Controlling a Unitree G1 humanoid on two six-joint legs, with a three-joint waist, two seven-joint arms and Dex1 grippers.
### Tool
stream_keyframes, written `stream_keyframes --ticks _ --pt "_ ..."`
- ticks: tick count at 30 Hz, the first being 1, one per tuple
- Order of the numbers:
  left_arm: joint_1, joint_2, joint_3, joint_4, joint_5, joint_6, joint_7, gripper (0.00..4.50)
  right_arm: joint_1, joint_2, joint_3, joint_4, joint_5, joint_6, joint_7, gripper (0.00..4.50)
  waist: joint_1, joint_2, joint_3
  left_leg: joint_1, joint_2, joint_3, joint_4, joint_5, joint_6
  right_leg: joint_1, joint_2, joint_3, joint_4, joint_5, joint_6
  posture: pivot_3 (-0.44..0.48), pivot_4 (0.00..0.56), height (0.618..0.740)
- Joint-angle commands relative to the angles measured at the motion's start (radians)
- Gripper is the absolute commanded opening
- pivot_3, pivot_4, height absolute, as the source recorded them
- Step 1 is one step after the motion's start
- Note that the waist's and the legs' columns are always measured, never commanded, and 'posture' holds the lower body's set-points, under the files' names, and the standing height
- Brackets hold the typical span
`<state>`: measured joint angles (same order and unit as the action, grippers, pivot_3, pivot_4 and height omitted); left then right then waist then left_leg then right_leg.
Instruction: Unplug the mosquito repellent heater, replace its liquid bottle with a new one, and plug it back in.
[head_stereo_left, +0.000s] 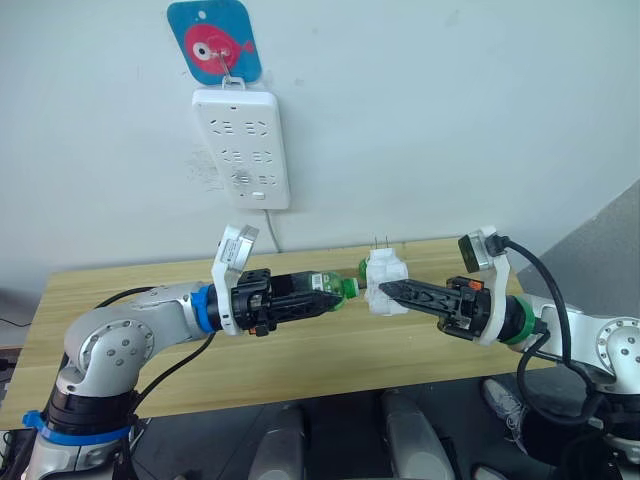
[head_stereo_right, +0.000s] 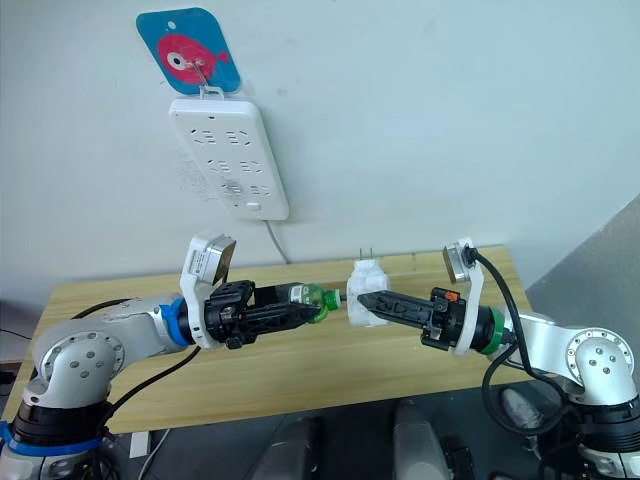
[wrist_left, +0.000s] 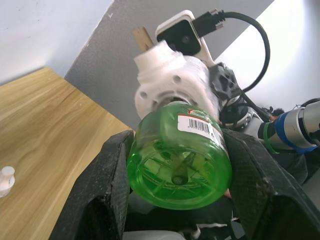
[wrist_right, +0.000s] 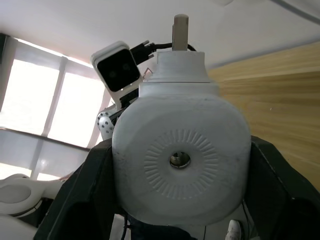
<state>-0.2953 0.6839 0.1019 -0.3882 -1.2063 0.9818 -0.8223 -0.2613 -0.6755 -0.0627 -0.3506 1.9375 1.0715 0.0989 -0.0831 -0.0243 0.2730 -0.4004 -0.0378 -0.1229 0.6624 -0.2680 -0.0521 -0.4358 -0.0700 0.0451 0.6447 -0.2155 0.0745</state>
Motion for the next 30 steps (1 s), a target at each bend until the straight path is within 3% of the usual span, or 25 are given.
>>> stream_keyframes --ticks 1,19,25,30 --pt "-0.008 0.001 -0.006 -0.03 -0.018 0.01 -0.024 2.34 -0.012 -0.006 0.002 -0.053 0.035 -0.019 0.014 2.97 0.0 0.0 0.0 0.0 0.0 0.0 0.0 0.0 0.0 0.0 0.0 0.0 0.0 0.0 0.0 -0.105 0.288 0.74" --pt "-0.008 0.018 -0.033 -0.035 0.041 -0.006 -0.081 2.34 -0.005 -0.04 -0.004 -0.026 0.035 -0.004 0.035 2.97 0.0 0.0 0.0 0.0 0.0 0.0 0.0 0.0 0.0 0.0 0.0 0.0 0.0 0.0 0.0 -0.112 0.288 0.74" --pt "-0.048 -0.039 -0.039 -0.025 0.064 -0.026 -0.052 2.34 0.006 -0.062 0.022 -0.071 0.035 -0.014 0.054 2.97 0.0 -0.001 0.001 0.0 0.0 0.0 0.0 0.0 0.0 0.0 0.0 0.0 0.0 0.0 0.0 -0.112 0.29 0.74" --pt "-0.085 -0.09 -0.021 -0.019 0.008 0.006 -0.005 2.33 0.027 -0.092 0.04 -0.084 0.035 -0.022 0.061 2.97 0.0 -0.003 0.002 0.0 0.0 0.0 0.0 0.0 0.0 0.0 0.0 0.0 0.0 0.0 0.0 -0.116 0.292 0.74"
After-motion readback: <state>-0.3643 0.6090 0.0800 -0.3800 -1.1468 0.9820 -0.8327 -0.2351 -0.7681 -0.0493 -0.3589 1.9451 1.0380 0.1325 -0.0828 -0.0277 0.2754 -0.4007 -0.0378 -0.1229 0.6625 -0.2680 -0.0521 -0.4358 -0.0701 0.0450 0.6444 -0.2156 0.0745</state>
